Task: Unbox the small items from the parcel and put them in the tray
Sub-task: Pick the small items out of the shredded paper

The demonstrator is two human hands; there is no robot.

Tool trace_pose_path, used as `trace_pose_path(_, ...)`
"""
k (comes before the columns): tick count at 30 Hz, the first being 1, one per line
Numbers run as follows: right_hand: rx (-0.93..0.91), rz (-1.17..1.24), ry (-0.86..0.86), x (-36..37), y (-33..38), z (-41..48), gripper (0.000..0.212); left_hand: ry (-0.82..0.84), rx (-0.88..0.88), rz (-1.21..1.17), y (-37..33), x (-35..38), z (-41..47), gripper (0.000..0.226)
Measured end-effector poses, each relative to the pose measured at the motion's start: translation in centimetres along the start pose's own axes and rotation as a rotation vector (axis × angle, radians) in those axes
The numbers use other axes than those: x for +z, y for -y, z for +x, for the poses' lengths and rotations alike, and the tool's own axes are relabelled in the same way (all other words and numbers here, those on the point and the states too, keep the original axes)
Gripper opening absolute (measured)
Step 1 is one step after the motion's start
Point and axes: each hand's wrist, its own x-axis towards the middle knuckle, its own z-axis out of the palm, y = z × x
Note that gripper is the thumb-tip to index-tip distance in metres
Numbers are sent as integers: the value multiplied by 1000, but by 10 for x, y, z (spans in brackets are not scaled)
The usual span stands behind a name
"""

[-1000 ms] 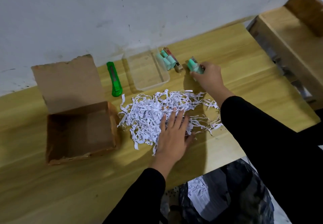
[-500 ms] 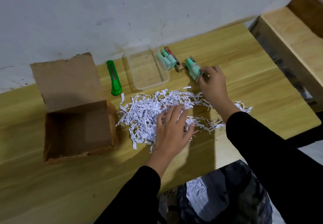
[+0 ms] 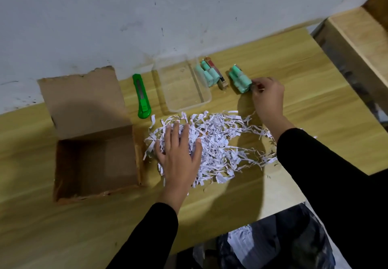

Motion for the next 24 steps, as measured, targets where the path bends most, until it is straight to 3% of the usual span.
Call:
trace_pose_path(16,-17,-50,-1,30,24,37,29,30,12,-52,-3,4,2,55)
trace_pose_path(24,-95,-26,147,11,26,18,29,27,43,-60,-4,2,3,53)
